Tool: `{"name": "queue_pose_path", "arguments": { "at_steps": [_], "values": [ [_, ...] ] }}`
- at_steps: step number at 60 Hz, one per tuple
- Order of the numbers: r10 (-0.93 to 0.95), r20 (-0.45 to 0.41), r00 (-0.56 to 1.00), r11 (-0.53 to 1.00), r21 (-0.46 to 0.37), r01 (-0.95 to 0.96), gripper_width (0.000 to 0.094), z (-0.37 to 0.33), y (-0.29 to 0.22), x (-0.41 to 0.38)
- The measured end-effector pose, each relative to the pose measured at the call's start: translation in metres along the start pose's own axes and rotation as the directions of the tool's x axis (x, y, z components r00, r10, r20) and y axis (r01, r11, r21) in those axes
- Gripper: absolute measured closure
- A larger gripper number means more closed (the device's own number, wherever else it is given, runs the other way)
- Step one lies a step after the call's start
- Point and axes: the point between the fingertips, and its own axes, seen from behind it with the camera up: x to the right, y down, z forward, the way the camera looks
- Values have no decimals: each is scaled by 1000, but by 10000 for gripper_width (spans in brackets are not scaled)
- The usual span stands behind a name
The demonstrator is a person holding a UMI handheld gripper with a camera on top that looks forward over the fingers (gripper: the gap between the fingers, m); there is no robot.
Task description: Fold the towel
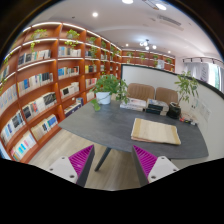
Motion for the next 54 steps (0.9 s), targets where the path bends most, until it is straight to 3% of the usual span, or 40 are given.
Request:
{"name": "queue_pose_path", "arguments": {
  "at_steps": [16, 30, 48, 53, 54],
  "values": [
    [24, -114, 993, 993, -108, -37, 188, 76, 50, 78],
    [92, -218, 972, 982, -143, -125, 191, 191, 34, 148],
    [113, -223, 968, 966, -204, -159, 200, 332, 24, 170],
    [96, -238, 967, 954, -255, -158, 229, 351, 37, 174],
    [98, -240, 966, 960, -233, -156, 264, 354, 32, 175]
  ]
}}
